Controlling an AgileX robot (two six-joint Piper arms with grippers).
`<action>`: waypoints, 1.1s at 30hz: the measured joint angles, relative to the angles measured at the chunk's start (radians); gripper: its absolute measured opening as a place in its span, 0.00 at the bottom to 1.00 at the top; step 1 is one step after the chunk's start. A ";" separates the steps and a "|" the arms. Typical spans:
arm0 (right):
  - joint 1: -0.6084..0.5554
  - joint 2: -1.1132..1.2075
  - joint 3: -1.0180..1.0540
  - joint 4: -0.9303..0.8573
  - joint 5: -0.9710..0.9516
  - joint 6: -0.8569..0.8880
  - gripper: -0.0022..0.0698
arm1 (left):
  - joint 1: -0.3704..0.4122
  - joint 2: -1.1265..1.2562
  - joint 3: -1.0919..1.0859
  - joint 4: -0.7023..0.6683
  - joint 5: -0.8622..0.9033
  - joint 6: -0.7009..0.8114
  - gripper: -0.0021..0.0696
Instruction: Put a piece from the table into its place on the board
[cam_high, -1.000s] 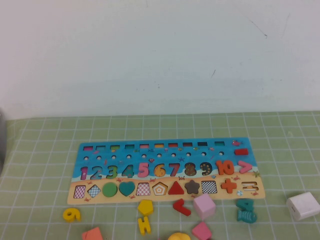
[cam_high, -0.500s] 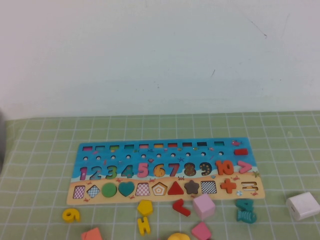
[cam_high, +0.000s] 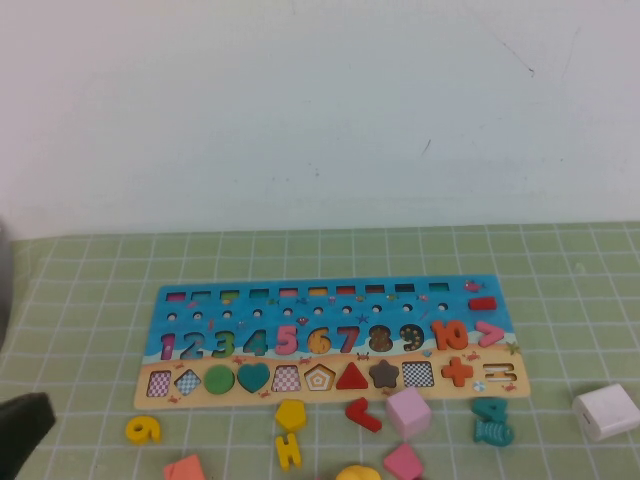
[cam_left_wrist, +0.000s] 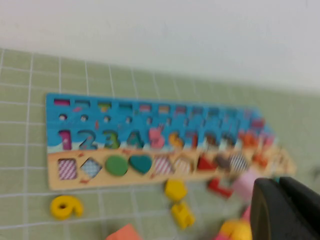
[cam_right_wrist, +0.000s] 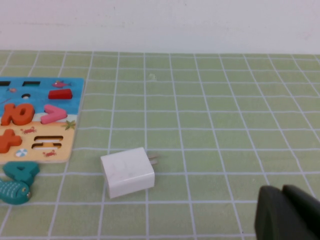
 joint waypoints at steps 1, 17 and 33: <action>0.000 0.000 0.000 0.000 0.000 0.000 0.03 | 0.000 0.057 -0.047 0.014 0.047 0.062 0.03; 0.000 0.000 0.000 0.000 0.000 0.000 0.03 | 0.000 0.776 -0.586 0.220 0.453 0.536 0.03; 0.000 0.000 0.000 0.000 0.000 0.000 0.03 | 0.000 1.011 -0.727 0.271 0.450 1.213 0.03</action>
